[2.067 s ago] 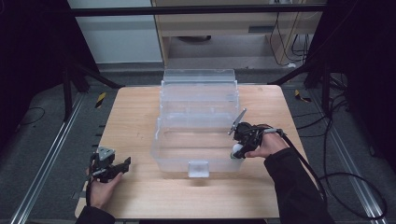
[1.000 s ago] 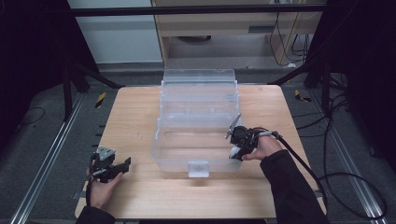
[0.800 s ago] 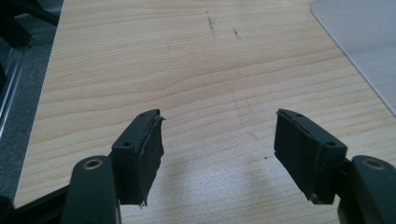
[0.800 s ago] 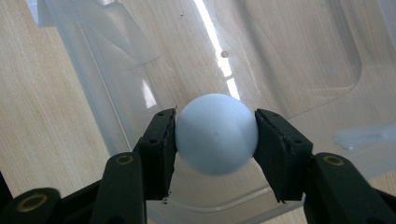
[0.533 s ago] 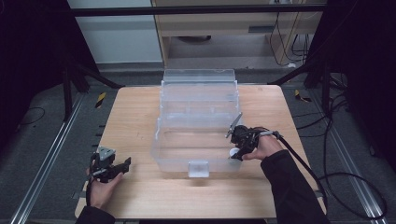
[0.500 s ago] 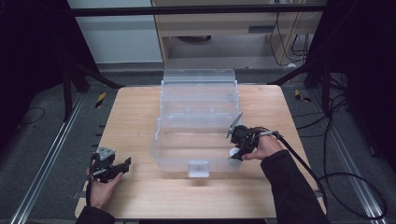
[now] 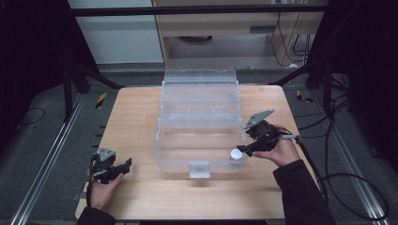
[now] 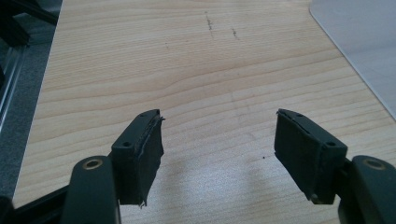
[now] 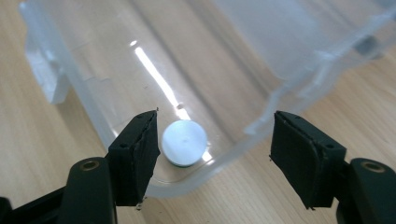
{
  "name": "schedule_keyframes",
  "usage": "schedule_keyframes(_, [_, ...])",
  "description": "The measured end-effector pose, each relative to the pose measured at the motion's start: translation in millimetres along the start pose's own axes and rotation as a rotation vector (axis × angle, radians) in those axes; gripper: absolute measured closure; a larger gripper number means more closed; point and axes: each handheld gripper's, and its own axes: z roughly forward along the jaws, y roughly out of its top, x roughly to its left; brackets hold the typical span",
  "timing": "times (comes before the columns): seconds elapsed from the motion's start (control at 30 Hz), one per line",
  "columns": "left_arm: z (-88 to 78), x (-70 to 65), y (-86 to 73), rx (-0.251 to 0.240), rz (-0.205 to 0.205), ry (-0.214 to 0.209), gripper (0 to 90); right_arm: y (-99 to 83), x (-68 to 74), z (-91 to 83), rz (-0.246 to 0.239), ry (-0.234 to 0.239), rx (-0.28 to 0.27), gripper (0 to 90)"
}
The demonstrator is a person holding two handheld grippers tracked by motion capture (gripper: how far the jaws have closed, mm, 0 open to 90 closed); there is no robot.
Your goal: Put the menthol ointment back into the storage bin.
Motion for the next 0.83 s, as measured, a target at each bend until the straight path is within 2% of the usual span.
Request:
schedule_keyframes(0.03, [0.0,0.1,0.0,0.001,-0.001,0.0,32.0,-3.6,-1.2,-3.4,0.017,-0.014,-0.013,32.0])
schedule_keyframes(0.07, [0.0,0.2,0.0,0.001,-0.001,0.0,32.1,-14.1,-4.3,-11.0,0.058,-0.044,-0.059,31.5])
schedule_keyframes(0.13, [-0.1,0.5,0.1,-0.001,-0.003,0.002,32.2,-19.7,-5.8,-14.6,0.072,-0.055,-0.077,31.5])
schedule_keyframes(0.17, [-0.6,0.9,0.1,-0.002,-0.006,0.002,33.2,-32.5,-9.0,-21.4,0.115,-0.073,-0.12,31.5])
schedule_keyframes(0.2, [-0.6,0.9,0.1,-0.002,-0.006,0.002,34.2,-32.5,-9.0,-21.4,0.115,-0.073,-0.12,31.5])
schedule_keyframes(0.23, [-1.1,1.1,0.2,-0.004,-0.008,-0.001,35.8,-43.9,-11.8,-26.1,0.159,-0.094,-0.156,31.4])
schedule_keyframes(0.27, [-1.1,1.1,0.2,-0.004,-0.008,-0.001,37.8,-43.9,-11.8,-26.1,0.159,-0.094,-0.156,31.4])
schedule_keyframes(0.3, [-1.7,1.0,0.4,-0.003,-0.009,-0.007,39.3,-54.0,-14.4,-28.8,0.2,-0.113,-0.187,30.7])
schedule_keyframes(0.33, [-1.7,1.0,0.4,-0.003,-0.009,-0.007,41.1,-54.0,-14.4,-28.8,0.2,-0.113,-0.187,30.7])
schedule_keyframes(0.37, [-2.0,1.0,0.6,0.0,-0.011,-0.014,43.1,-67.7,-18.6,-29.2,0.265,-0.136,-0.231,28.9])
schedule_keyframes(0.4, [-2.0,1.0,0.6,0.0,-0.011,-0.014,44.3,-67.7,-18.6,-29.2,0.265,-0.136,-0.231,28.9])
schedule_keyframes(0.47, [-2.1,1.1,0.5,0.0,-0.011,-0.016,45.8,-79.1,-21.2,-28.2,0.312,-0.145,-0.263,28.9])
schedule_keyframes(0.5, [-2.3,1.7,0.6,0.0,-0.014,-0.017,48.9,-91.5,-25.2,-24.4,0.348,-0.155,-0.295,28.8])
schedule_keyframes(0.57, [-2.2,1.9,0.6,0.0,-0.013,-0.017,50.0,-95.8,-27.7,-22.9,0.357,-0.159,-0.294,28.5])
schedule_keyframes(0.6, [-1.9,2.6,0.4,0.001,-0.015,-0.014,50.0,-105.0,-31.2,-19.9,0.38,-0.188,-0.322,26.2])
schedule_keyframes(0.7, [-1.7,3.3,0.3,0.003,-0.021,-0.011,49.4,-112.5,-33.2,-15.2,0.399,-0.21,-0.328,24.7])
schedule_keyframes(0.83, [-1.9,4.1,0.4,-0.005,-0.026,-0.002,44.3,-127.8,-37.5,-1.1,0.436,-0.232,-0.297,21.9])
